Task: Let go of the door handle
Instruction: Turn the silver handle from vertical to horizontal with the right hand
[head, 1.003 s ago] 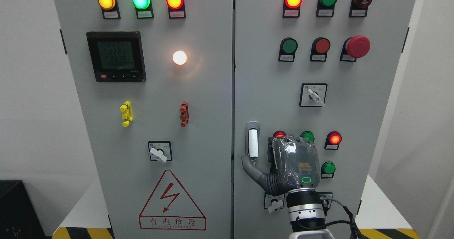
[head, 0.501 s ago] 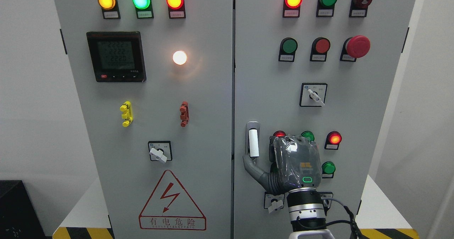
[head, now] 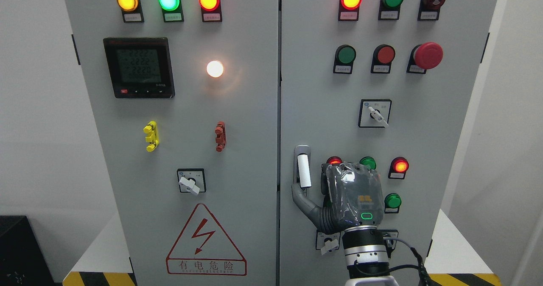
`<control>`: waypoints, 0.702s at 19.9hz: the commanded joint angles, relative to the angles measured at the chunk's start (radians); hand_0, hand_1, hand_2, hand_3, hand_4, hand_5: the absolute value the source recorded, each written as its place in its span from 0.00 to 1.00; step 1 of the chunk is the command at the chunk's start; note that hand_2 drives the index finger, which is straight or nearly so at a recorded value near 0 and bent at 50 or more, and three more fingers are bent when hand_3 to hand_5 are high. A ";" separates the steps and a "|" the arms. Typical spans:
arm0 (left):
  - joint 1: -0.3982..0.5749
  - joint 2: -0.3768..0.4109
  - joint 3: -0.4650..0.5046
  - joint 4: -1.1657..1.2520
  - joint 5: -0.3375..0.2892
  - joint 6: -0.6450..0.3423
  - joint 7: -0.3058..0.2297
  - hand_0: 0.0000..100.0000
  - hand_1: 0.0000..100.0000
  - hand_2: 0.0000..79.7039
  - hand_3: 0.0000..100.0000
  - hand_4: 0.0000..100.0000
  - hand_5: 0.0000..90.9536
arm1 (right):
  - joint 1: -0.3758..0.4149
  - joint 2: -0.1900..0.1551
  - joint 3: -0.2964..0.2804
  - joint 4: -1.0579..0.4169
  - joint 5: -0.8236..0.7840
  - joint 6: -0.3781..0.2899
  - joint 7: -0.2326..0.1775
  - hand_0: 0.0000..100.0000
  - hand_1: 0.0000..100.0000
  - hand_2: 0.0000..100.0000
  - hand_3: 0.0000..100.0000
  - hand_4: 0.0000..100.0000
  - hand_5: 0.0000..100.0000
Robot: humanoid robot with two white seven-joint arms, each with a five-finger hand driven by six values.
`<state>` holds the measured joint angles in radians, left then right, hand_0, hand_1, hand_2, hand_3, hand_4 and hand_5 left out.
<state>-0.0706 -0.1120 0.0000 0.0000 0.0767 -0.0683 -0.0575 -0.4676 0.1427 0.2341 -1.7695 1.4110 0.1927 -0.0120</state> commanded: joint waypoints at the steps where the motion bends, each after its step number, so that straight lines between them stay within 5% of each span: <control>1: 0.000 0.000 -0.020 -0.017 0.000 -0.001 -0.001 0.00 0.00 0.03 0.08 0.01 0.00 | 0.007 0.001 -0.025 -0.013 0.000 0.001 -0.003 0.32 0.34 0.86 1.00 1.00 0.98; 14: 0.000 0.000 -0.020 -0.017 0.000 -0.001 -0.001 0.00 0.00 0.03 0.08 0.01 0.00 | 0.006 0.003 -0.025 -0.013 0.002 0.002 -0.003 0.36 0.38 0.86 1.00 1.00 0.98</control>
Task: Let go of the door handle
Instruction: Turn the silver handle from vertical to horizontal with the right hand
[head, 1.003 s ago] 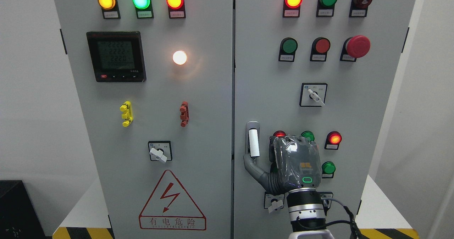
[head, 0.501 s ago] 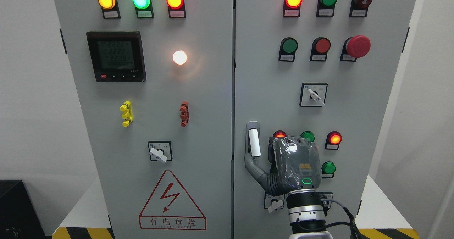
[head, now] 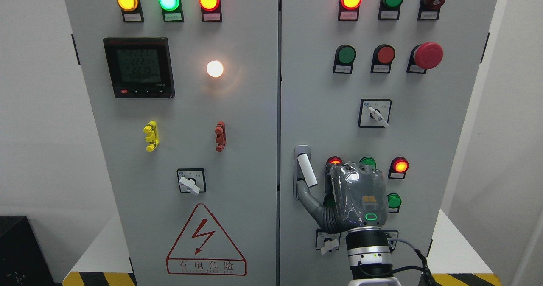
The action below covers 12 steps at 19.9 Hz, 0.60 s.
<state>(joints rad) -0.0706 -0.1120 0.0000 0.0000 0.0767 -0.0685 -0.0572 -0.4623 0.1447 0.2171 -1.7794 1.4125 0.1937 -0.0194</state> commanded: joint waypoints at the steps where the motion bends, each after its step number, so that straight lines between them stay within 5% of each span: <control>1: 0.000 0.000 -0.020 -0.017 0.000 -0.001 -0.001 0.00 0.00 0.03 0.08 0.01 0.00 | 0.001 0.001 -0.010 -0.005 0.000 0.001 0.004 0.36 0.39 0.86 1.00 1.00 0.98; 12: 0.000 0.000 -0.020 -0.015 0.000 -0.001 -0.003 0.00 0.00 0.03 0.08 0.01 0.00 | 0.002 0.001 -0.030 -0.011 0.000 0.001 0.003 0.37 0.42 0.85 1.00 1.00 0.98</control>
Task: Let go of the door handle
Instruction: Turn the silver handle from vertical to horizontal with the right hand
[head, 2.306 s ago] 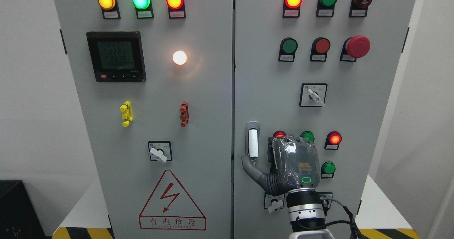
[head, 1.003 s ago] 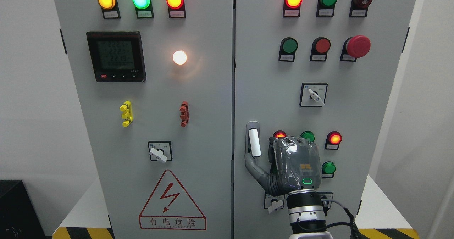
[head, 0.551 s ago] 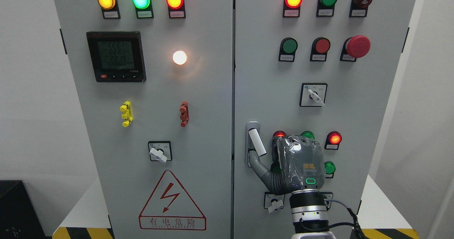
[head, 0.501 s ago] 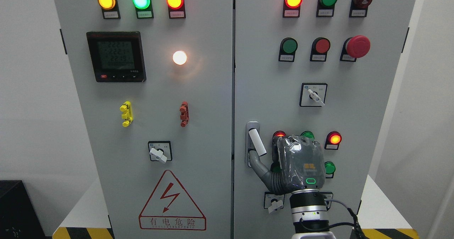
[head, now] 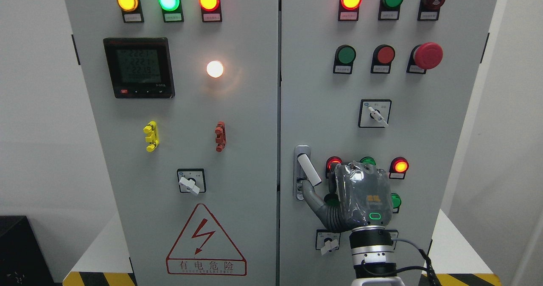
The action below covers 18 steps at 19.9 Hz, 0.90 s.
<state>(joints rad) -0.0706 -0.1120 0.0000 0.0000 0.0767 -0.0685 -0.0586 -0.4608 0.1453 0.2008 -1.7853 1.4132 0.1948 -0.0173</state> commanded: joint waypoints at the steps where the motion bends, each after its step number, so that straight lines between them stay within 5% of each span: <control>1: 0.000 0.000 -0.020 -0.017 0.000 -0.001 -0.001 0.00 0.00 0.03 0.08 0.01 0.00 | 0.001 0.000 -0.014 -0.005 0.000 0.000 0.000 0.37 0.42 0.85 1.00 1.00 0.98; 18: 0.000 0.000 -0.020 -0.017 0.000 -0.001 0.000 0.00 0.00 0.03 0.08 0.01 0.00 | -0.002 0.002 -0.038 -0.022 0.000 0.011 -0.003 0.41 0.39 0.85 1.00 1.00 0.98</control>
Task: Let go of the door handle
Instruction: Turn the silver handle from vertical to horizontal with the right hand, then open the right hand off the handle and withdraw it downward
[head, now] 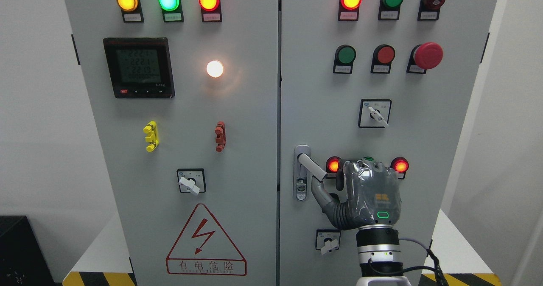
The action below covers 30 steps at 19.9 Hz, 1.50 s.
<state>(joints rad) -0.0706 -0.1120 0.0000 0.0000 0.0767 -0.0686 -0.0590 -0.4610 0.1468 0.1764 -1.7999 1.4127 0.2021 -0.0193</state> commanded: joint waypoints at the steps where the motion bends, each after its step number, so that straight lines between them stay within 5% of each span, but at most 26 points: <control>1: 0.000 0.000 -0.020 -0.015 0.000 0.000 0.001 0.00 0.00 0.03 0.08 0.01 0.00 | -0.004 0.000 -0.014 -0.007 0.000 0.003 -0.001 0.41 0.39 0.85 1.00 1.00 0.98; 30: 0.000 0.000 -0.020 -0.017 0.000 0.000 0.001 0.00 0.00 0.03 0.08 0.01 0.00 | -0.025 0.000 -0.020 -0.019 -0.006 0.003 0.006 0.43 0.37 0.84 1.00 1.00 0.98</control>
<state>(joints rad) -0.0706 -0.1120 0.0000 0.0000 0.0767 -0.0688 -0.0591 -0.4838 0.1472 0.1554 -1.8171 1.4073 0.2082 -0.0126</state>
